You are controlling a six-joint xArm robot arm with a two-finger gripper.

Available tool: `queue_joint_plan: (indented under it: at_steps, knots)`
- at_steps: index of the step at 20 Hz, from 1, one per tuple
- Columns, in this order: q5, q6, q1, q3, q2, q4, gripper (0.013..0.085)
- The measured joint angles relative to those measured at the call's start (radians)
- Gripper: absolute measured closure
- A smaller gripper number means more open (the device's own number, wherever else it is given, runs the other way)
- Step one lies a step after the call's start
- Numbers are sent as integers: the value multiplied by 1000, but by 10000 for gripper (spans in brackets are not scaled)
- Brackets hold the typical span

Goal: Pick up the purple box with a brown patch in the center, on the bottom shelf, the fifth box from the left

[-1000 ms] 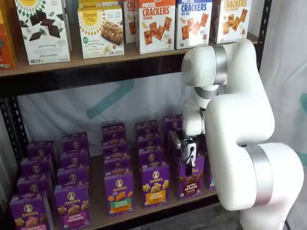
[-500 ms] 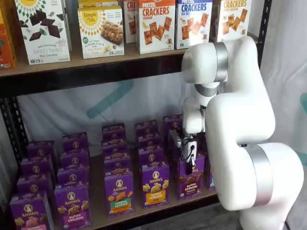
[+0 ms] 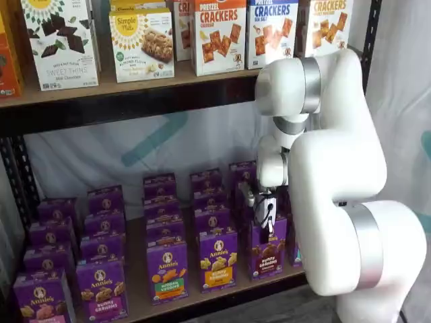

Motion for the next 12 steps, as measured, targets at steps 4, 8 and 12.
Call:
queue_joint_plan:
  at_steps: [4, 8, 12]
  knots:
    - [4, -6, 2, 6, -6, 9, 570]
    - [5, -1, 3, 14, -12, 5, 650]
    - [-3, 14, 3, 27, -18, -12, 650]
